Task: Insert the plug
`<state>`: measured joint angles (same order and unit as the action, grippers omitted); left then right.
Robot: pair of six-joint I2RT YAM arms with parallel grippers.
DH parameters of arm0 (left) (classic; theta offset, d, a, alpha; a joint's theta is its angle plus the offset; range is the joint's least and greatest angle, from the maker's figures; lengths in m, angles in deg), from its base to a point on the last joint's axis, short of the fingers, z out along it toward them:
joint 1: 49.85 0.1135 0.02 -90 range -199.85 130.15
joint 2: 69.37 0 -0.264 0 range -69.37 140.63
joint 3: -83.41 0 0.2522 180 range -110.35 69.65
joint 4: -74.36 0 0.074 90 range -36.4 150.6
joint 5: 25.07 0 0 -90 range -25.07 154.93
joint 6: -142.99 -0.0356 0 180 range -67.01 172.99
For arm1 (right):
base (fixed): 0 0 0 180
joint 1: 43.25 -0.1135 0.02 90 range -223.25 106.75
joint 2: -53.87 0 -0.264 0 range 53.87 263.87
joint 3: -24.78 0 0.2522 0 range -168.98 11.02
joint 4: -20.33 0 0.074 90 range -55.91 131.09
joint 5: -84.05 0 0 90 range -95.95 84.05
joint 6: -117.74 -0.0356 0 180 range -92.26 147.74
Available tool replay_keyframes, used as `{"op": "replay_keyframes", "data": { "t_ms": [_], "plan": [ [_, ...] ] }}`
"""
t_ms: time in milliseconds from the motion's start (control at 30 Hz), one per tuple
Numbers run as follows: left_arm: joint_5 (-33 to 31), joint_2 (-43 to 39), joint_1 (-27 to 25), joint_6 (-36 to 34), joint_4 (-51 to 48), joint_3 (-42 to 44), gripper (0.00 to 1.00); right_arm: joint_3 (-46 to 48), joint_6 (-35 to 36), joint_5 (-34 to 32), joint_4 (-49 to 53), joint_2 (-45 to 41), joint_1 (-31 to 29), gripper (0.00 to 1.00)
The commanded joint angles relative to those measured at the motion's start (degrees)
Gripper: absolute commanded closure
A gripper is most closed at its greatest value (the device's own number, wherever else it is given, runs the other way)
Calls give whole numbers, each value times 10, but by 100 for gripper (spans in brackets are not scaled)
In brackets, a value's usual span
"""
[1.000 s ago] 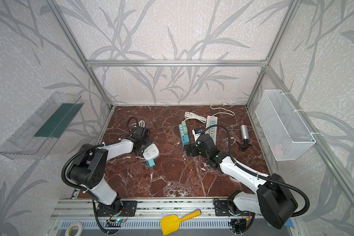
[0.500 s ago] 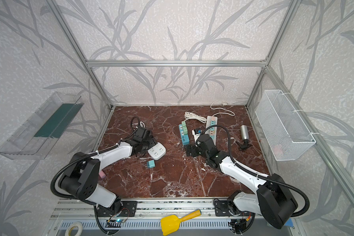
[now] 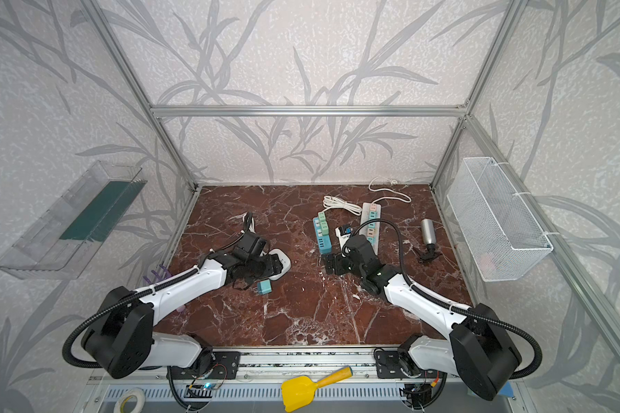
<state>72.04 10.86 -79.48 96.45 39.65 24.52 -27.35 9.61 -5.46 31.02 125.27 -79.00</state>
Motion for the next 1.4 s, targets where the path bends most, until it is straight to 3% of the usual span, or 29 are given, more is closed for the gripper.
{"op": "replay_keyframes", "data": {
  "t_ms": [0, 333, 767, 933, 1067, 1267, 1367],
  "plan": [
    [19, 17, -5, 8, 32, 9, 16, -5, 8, -9, 3, 8, -4, 7],
    [29, 81, -13, 25, 128, 4, 15, -5, 9, -12, 5, 8, -4, 7],
    [45, 213, -43, 21, 240, -99, 15, -7, 14, -21, 10, 11, -4, 7],
    [51, 221, -43, 1, 263, -126, 16, -7, 15, -25, 10, 12, -5, 7],
    [36, 166, -43, -57, 205, -138, 17, -7, 14, -25, 10, 15, -5, 7],
    [-86, 49, -43, -114, -56, -125, 17, -10, 13, -23, 7, 26, -6, 7],
    [-103, 3, -42, -117, -126, -80, 14, -12, 13, -20, 8, 25, -10, 7]
  ]
}}
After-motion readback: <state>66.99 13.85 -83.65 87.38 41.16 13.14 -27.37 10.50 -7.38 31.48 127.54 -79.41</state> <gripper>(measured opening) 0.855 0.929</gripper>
